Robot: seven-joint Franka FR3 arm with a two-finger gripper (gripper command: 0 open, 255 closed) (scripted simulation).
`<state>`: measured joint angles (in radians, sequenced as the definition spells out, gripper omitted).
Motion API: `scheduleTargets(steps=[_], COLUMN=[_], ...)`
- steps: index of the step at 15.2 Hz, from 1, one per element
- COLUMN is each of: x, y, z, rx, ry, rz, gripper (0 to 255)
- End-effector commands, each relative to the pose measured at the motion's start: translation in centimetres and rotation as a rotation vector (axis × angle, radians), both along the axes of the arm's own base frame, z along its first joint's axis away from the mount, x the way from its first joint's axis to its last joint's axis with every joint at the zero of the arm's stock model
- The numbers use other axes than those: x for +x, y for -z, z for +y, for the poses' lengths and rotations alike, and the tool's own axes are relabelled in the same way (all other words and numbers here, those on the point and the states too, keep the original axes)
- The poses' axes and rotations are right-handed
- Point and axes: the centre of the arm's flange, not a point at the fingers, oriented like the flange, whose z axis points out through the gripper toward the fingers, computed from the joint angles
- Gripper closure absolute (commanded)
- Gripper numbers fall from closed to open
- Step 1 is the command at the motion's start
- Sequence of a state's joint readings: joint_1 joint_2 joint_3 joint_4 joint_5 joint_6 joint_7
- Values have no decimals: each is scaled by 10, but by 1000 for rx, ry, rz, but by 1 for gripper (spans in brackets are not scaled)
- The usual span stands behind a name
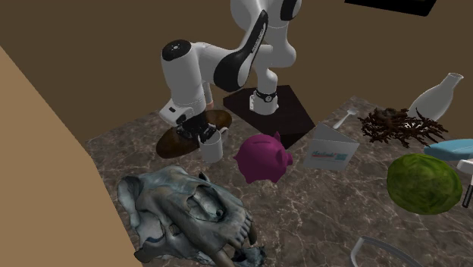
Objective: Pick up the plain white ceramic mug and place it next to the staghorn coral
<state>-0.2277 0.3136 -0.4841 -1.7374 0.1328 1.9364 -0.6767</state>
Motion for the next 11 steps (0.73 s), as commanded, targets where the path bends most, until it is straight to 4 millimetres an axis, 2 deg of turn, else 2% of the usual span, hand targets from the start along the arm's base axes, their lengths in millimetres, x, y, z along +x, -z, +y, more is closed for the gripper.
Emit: scheduleTargets(steps=[1, 11], x=[0, 0], y=[-12, -64], z=[0, 0], rx=[0, 0], ry=[0, 0], rz=[0, 0], gripper=[255, 255])
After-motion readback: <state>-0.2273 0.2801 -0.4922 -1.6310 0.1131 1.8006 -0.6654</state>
